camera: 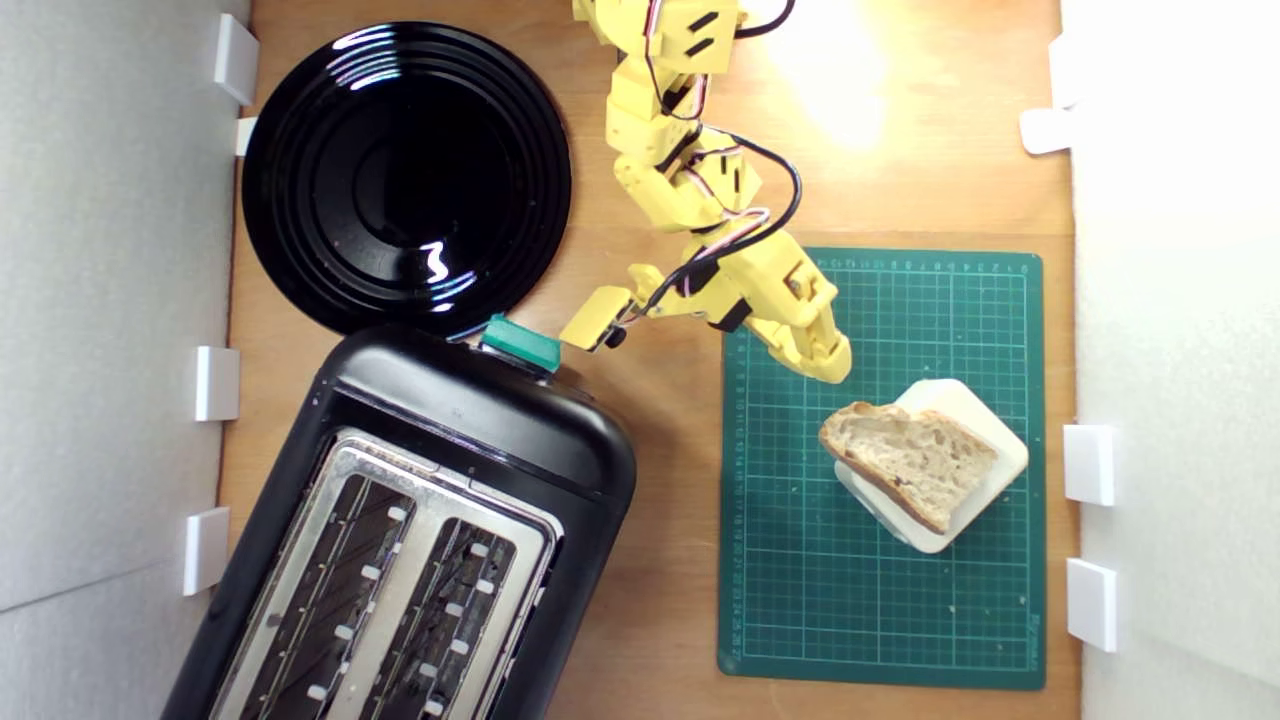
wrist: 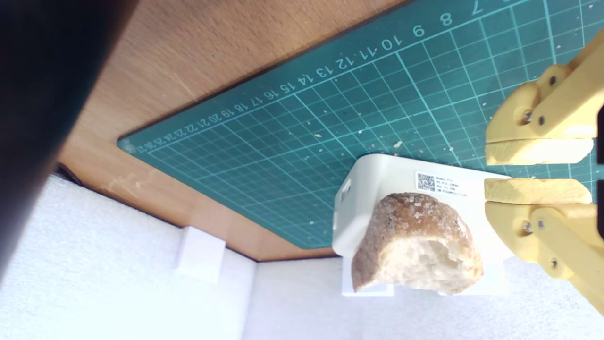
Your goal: Pick bread and place in toaster
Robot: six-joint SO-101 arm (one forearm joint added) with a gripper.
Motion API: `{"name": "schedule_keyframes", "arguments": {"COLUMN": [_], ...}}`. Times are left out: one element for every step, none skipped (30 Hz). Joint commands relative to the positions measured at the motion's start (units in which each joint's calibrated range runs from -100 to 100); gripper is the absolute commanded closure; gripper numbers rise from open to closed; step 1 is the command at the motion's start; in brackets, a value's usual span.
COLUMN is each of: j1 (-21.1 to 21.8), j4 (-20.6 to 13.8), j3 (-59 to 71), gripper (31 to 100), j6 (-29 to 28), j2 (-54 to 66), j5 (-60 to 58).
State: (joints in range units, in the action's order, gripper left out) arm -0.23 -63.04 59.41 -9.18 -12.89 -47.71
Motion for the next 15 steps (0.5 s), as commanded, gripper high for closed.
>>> {"name": "schedule_keyframes", "arguments": {"j1": [-0.7,-0.7,-0.7,-0.7,-0.7,-0.7,-0.7,-0.7,-0.7,-0.7,-0.7,-0.6,-0.3,0.1,0.1], "j4": [0.7,0.7,0.7,0.7,0.7,0.7,0.7,0.7,0.7,0.7,0.8,1.3,2.9,5.6,7.3], "j3": [-2.3,-2.3,-2.3,-2.3,-2.3,-2.3,-2.3,-2.3,-2.3,-2.3,-2.3,-2.3,-2.3,-2.3,-2.3], "gripper": [70.5,68.8,67.4,66.4,64.8,63.8,62.7,61.9,60.7,59.5,58.2,56.8,55.6,54.1,53.0], "j6": [-0.3,-0.3,-0.3,-0.3,-0.3,-0.3,-0.3,-0.3,-0.3,-0.3,-0.3,-0.2,-0.2,-0.2,-0.2], "j2": [1.2,1.2,1.2,1.2,1.2,1.2,1.2,1.2,1.2,1.2,1.2,1.2,1.2,1.2,1.2], "j5": [-1.7,-1.7,-1.7,-1.7,-1.7,-1.7,-1.7,-1.7,-1.7,-1.7,-1.7,-1.7,-1.7,-1.7,-1.7]}}
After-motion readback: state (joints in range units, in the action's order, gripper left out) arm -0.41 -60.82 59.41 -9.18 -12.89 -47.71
